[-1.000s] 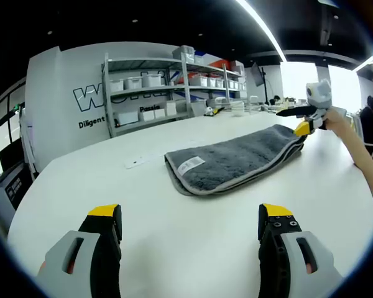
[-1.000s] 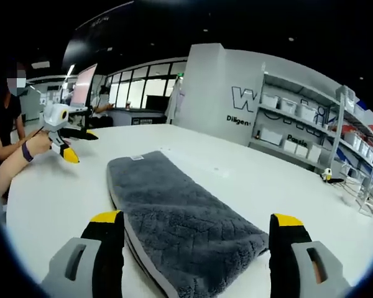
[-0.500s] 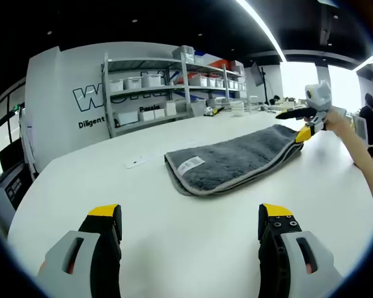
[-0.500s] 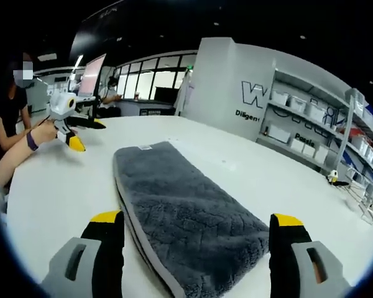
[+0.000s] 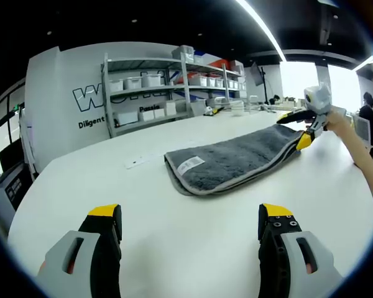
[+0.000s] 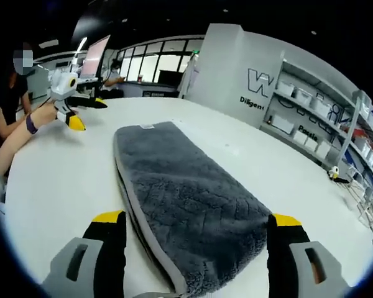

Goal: Open the folded towel by lifting each exposed corner and separating the folded layers until the towel lies flat within the target outline without major curled edges

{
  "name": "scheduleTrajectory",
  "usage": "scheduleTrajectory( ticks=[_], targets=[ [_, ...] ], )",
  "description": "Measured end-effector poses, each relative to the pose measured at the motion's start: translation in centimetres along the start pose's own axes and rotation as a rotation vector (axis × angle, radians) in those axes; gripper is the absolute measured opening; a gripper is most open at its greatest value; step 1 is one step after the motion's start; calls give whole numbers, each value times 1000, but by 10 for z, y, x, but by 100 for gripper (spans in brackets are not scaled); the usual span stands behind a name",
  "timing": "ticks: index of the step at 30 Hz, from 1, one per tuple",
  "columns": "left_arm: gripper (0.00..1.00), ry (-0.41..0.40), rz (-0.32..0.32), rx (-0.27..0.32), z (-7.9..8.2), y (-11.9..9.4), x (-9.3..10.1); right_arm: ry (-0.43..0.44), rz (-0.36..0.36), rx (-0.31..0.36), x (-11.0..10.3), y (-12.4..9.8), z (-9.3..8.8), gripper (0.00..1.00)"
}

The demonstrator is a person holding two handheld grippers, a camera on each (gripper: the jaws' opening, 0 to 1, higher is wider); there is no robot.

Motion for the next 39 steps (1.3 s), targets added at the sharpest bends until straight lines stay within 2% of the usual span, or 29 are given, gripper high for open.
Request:
scheduleTrajectory(
  ticks=[5,12,18,23,33,39],
  targets=[
    [90,4,-3,-3,0,0,1,14,36,-64,-5,8,-12,95],
    [90,5,-3,-1,0,0,1,15,92,-41,-16,11,-9,94],
    [90,4,1,-3,-1,0,0,-5,136,-81,-26,16,-13,92],
    [90,4,1,-2,0,0,0,-9,185,-52,-34,17,-8,87],
    [90,-12,44,12,3,-1,-10,-101,371,-10,-70,25,6,81],
    [90,-28,57,31,7,-1,-13,-190,461,-24,-93,31,9,81]
  ],
)
Point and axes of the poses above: the point that each gripper's makers call its tool centre point, and the gripper's own axes: y roughly forward along the fingers, x roughly to its right, z roughly out of its top, the point moved 3 cm from there along -y, roughly backward along the fingers, and after that the axes turned 15 degrees about z, right-handed, at the moved point
